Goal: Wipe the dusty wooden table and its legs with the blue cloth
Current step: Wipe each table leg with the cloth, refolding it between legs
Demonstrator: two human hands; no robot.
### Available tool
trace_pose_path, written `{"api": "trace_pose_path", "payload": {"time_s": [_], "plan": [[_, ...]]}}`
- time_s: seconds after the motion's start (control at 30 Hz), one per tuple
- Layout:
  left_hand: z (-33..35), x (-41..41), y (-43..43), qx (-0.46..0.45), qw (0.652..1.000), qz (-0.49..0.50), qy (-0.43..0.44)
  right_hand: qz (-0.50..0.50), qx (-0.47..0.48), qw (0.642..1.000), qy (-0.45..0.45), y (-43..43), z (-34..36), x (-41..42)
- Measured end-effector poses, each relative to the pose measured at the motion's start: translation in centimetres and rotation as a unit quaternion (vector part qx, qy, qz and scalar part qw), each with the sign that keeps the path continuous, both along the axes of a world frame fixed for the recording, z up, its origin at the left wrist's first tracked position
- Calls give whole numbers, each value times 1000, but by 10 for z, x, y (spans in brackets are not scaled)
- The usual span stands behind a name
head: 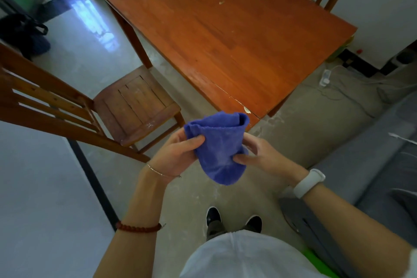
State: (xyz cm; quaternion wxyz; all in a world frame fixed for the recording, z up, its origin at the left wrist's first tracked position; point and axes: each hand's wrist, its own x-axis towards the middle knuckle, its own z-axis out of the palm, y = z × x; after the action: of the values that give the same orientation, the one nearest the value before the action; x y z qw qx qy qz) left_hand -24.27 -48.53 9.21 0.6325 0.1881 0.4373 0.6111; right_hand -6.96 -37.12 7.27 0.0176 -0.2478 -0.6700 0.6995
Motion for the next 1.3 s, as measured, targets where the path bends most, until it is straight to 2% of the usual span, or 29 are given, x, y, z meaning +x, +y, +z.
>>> {"api": "trace_pose_path", "payload": {"time_s": [0.13, 0.27, 0.4, 0.47, 0.53, 0.6, 0.7, 0.73, 0.8, 0.93, 1.07, 1.2, 1.27, 1.3], "plan": [[15, -20, 3, 34, 992, 114, -42, 16, -14, 1000, 1, 5, 11, -7], [9, -17, 0, 20, 965, 225, -130, 37, 43, 998, -16, -5, 6, -15], [-11, -21, -18, -8, 965, 223, -138, 25, 148, 987, -59, -8, -6, -17], [-18, -29, -31, -62, 968, 204, -130, 61, 221, 971, -66, -3, -4, -13], [-19, -35, -42, -128, 983, 124, -50, 111, 285, 949, -83, 5, -1, -9], [-18, -40, -47, -183, 978, 61, 78, 157, 314, 931, -101, 11, -1, -7], [-24, -38, -48, -154, 943, -88, 282, 178, 299, 932, -101, 14, -4, -10], [-26, -32, -48, -148, 927, -99, 330, 174, 291, 935, -102, 13, -5, -10], [-33, -23, -44, -142, 907, -47, 393, 171, 286, 936, -118, 11, -9, -10], [-45, -29, -51, -154, 880, 87, 442, 193, 302, 915, -187, 11, -22, 1], [-50, -46, -65, -180, 850, 160, 468, 109, 283, 923, -238, 17, -35, 16], [-53, -46, -63, -228, 848, 126, 461, -79, 204, 956, -196, 13, -41, 14], [-62, -45, -61, -301, 868, 99, 381, -184, 182, 946, -194, 8, -45, 9], [-66, -43, -60, -338, 887, 90, 302, -218, 202, 932, -205, 6, -47, 7]]}}
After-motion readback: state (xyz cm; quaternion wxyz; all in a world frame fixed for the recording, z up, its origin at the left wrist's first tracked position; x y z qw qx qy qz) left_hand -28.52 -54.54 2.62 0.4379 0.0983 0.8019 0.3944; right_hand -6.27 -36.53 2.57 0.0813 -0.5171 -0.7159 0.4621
